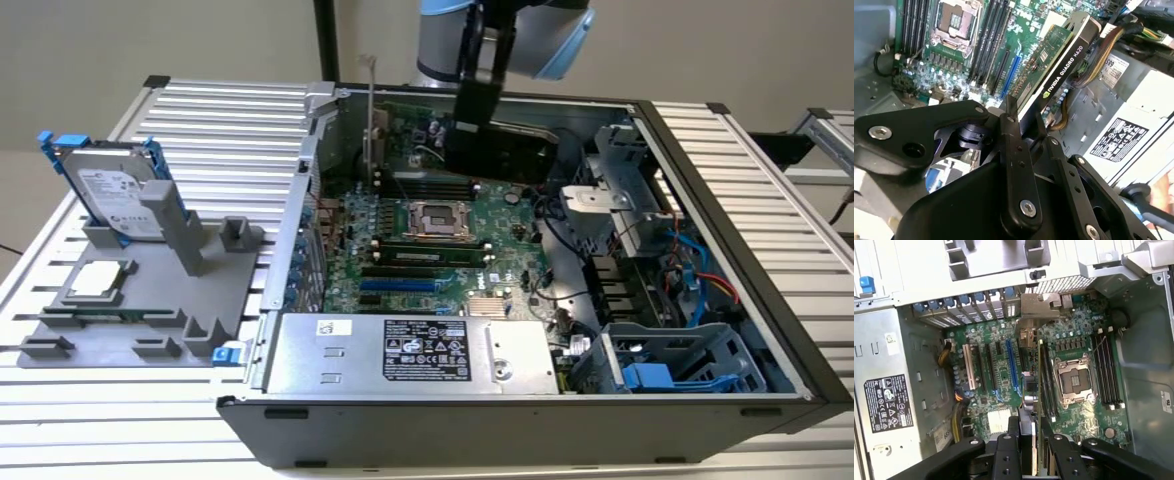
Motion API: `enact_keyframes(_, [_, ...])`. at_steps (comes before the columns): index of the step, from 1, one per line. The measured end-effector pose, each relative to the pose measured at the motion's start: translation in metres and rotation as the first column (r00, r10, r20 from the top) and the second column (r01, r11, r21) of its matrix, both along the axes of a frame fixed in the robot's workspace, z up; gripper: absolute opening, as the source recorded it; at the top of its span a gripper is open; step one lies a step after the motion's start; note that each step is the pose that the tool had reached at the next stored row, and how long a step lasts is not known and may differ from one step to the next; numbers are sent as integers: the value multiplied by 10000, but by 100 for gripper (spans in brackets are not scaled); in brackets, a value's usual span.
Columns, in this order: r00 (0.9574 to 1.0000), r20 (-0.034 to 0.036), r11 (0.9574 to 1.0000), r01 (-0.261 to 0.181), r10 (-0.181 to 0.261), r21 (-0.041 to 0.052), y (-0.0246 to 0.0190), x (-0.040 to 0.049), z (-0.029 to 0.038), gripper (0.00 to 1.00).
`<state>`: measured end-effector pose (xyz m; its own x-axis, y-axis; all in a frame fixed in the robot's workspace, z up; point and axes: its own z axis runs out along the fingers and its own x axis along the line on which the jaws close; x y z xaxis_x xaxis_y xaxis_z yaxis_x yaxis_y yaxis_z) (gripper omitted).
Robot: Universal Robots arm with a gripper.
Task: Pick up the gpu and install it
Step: 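Insert the gpu into the slot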
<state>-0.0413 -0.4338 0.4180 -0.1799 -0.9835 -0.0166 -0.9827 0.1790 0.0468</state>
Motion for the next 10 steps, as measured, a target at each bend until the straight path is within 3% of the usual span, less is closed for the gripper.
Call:
enact_keyframes(5, [9983, 0, 9983, -585, 585, 0, 0, 0, 0, 0])
enact_keyframes(10, [9933, 0, 9933, -1153, 1153, 0, 0, 0, 0, 0])
